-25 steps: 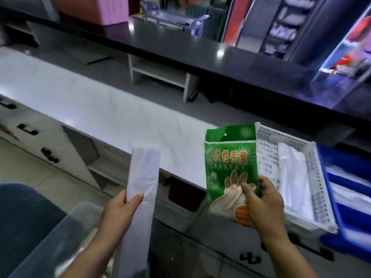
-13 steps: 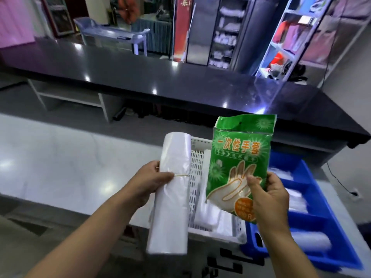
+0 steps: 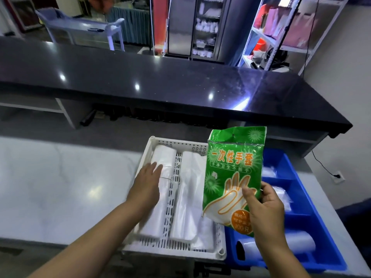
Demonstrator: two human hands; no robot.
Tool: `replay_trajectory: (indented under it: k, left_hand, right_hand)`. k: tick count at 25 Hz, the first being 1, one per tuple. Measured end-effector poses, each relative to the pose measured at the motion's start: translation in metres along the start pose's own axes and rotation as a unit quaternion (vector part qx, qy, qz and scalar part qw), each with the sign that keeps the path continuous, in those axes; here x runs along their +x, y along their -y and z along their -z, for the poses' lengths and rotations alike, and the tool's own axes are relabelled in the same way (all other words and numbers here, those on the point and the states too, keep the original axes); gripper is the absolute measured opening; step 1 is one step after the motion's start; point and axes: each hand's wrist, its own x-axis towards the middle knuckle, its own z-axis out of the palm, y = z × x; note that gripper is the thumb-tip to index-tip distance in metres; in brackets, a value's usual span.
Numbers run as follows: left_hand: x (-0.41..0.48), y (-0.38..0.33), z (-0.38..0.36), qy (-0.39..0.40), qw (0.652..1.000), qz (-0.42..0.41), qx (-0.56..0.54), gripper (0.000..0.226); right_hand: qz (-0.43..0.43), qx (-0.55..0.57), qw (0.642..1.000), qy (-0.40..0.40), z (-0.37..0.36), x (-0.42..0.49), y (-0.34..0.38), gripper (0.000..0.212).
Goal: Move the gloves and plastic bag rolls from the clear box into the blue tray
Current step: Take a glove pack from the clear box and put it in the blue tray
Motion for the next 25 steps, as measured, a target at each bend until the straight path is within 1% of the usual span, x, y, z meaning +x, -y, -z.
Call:
replay_trajectory:
  k: [1, 2, 4, 6, 8, 10, 11, 13, 15, 17, 19, 23, 25]
  left_hand:
    - [-0.001, 0.0, -0.006, 0.029, 0.998, -0.037, 0.038, 0.065]
    - [-0.003, 0.0, -0.011, 0.067, 0.994, -0.054, 0.061, 0.066]
    - [-0.006, -0.002, -0.017, 0.133, 0.984, -0.049, 0.105, 0.068]
    - [-0.003, -0.003, -0.015, 0.173, 0.973, -0.035, 0.146, 0.068]
    - [0.005, -0.011, -0.003, 0.168, 0.967, -0.034, 0.188, 0.06]
    - [0.021, -0.03, 0.008, 0.11, 0.973, -0.07, 0.191, 0.04]
    - [0.03, -0.044, 0.011, 0.08, 0.977, -0.103, 0.169, 0.035]
    - [0.046, -0.08, 0.012, 0.04, 0.979, -0.173, 0.104, 0.039]
    - [0.064, -0.121, 0.007, 0.021, 0.974, -0.219, 0.046, 0.045]
    - [0.085, -0.162, -0.008, 0.038, 0.969, -0.243, 0.019, 0.048]
    - [0.107, -0.195, -0.03, 0.077, 0.967, -0.242, 0.021, 0.05]
    - [0.147, -0.24, -0.075, 0.164, 0.957, -0.232, 0.064, 0.049]
    - [0.165, -0.255, -0.093, 0.211, 0.954, -0.196, 0.08, 0.049]
  right_hand:
    - [0.003, -0.002, 1.0, -0.006, 0.0, 0.001, 0.0, 0.014]
    - [0.006, -0.003, 1.0, -0.013, -0.001, 0.003, 0.0, 0.012]
    - [0.013, -0.007, 1.0, -0.019, -0.003, 0.008, 0.004, 0.009]
    - [0.027, -0.017, 0.999, -0.021, -0.005, 0.014, 0.006, 0.01]
    - [0.047, -0.031, 0.998, -0.028, -0.001, 0.023, 0.01, 0.014]
    - [0.072, -0.05, 0.995, -0.048, 0.013, 0.037, 0.018, 0.015]
    - [0.087, -0.056, 0.993, -0.064, 0.024, 0.046, 0.024, 0.015]
    - [0.114, -0.064, 0.987, -0.098, 0.052, 0.067, 0.036, 0.016]
    - [0.132, -0.075, 0.98, -0.127, 0.079, 0.091, 0.045, 0.017]
    - [0.148, -0.086, 0.975, -0.143, 0.105, 0.116, 0.048, 0.021]
    - [0.158, -0.096, 0.973, -0.135, 0.126, 0.142, 0.046, 0.024]
    - [0.173, -0.134, 0.973, -0.068, 0.155, 0.185, 0.034, 0.024]
    - [0.186, -0.153, 0.97, -0.032, 0.166, 0.205, 0.028, 0.026]
